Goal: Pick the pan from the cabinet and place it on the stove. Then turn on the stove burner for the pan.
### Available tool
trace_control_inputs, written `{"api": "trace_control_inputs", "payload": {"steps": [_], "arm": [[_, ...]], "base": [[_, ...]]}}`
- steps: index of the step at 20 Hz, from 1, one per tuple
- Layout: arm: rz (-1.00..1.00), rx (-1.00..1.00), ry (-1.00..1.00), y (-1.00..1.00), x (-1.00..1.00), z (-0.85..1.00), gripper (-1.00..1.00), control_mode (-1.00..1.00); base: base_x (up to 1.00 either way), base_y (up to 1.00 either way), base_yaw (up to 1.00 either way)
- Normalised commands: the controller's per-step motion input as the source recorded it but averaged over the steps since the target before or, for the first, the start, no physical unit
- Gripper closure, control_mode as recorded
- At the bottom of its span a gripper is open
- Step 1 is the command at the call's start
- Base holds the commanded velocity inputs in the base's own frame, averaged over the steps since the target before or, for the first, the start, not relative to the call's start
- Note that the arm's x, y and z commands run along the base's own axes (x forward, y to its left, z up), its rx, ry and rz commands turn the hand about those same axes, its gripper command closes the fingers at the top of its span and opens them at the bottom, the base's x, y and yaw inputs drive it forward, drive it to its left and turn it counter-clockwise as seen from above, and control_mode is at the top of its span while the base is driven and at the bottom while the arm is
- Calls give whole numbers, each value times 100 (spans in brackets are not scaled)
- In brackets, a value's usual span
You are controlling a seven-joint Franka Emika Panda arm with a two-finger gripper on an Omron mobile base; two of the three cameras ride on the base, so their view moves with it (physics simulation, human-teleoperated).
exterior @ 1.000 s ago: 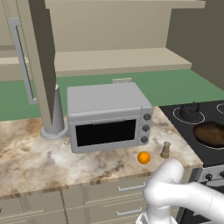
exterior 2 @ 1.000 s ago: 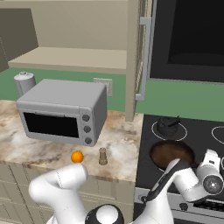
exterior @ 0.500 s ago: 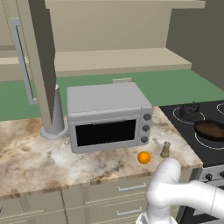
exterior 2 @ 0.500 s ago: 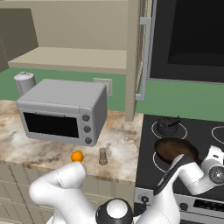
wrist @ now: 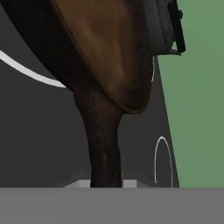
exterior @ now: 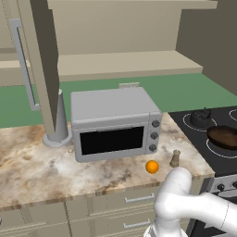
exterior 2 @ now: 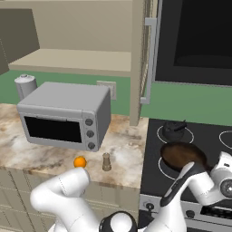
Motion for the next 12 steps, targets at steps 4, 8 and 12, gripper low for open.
{"api": "trace_control_inputs", "payload": {"steps": [4,8,12], "arm": [[2,0,-8,0,0,-15,100,-100],[2,0,-9,0,0,-21,100,-100],[2,0,-6,1,0,-30,100,-100]], "base": [[0,0,0],[0,0,0],[0,0,0]]}}
